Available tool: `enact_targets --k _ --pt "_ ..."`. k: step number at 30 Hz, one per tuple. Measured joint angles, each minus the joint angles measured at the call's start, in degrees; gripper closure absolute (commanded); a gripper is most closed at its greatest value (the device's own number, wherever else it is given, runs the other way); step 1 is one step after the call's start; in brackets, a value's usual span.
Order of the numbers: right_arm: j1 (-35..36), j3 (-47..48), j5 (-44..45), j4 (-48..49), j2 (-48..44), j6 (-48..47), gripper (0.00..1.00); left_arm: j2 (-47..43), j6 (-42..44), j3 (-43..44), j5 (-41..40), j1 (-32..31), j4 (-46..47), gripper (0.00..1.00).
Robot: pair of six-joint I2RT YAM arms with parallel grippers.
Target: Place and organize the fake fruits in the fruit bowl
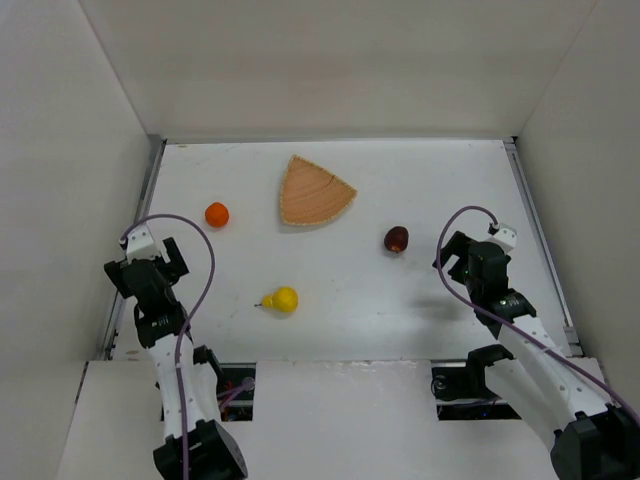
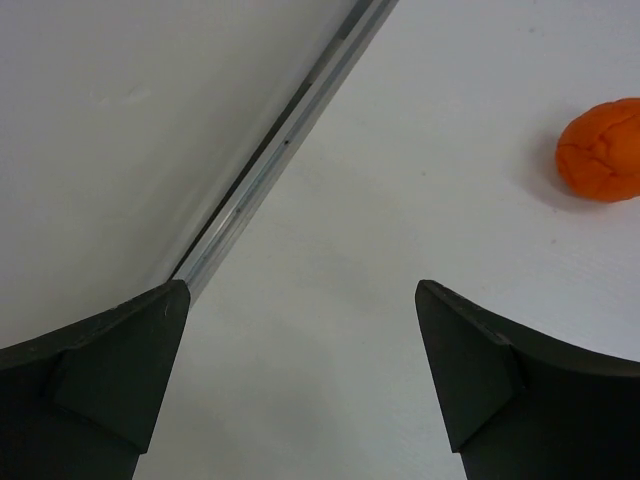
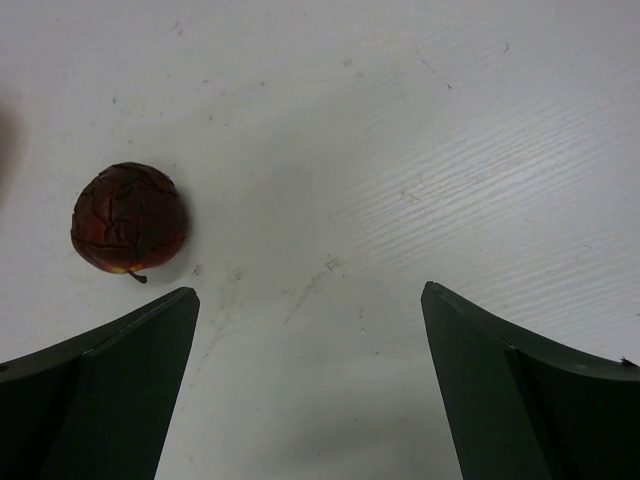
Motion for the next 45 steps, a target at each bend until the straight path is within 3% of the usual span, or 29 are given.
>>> enact_targets --k 8,12,14,18,22,27,37,41,45 --pt "0.37 0.0 0.09 0.04 -0.81 0.15 0.0 -11.19 -1.05 0.0 5.55 -2.93 -1.09 0.0" --pt "0.37 0.0 0.09 0.02 -0.74 0.15 0.0 -10.03 -1.16 0.31 8.24 -3.04 -0.59 0.03" --pt "0.37 0.0 0.07 0.0 -0.74 0.15 0.0 -4.63 -1.9 1.86 8.85 -3.63 -0.76 0.07" --pt "0.37 0.0 0.07 0.02 -0.61 0.15 0.0 12.68 -3.45 11.23 10.23 -7.3 -3.48 0.03" --pt "0.39 0.0 0.04 0.0 0.09 0.15 0.0 29.79 -2.05 24.92 14.1 -14.71 -6.84 0.01" --pt "1.09 0.0 0.09 -0.13 -1.6 0.15 0.0 44.63 1.86 37.35 16.17 -23.28 -7.04 0.0" --pt "1.46 0.0 1.49 -0.17 -5.29 0.61 0.0 66.29 5.84 48.57 10.91 -23.32 -7.89 0.02" --pt "1.46 0.0 1.55 -0.5 -2.47 0.63 0.0 69.64 6.01 48.59 10.71 -23.21 -9.42 0.18" --pt "1.51 0.0 1.57 -0.66 -1.49 0.63 0.0 71.23 5.99 48.59 10.67 -23.04 -10.64 0.48"
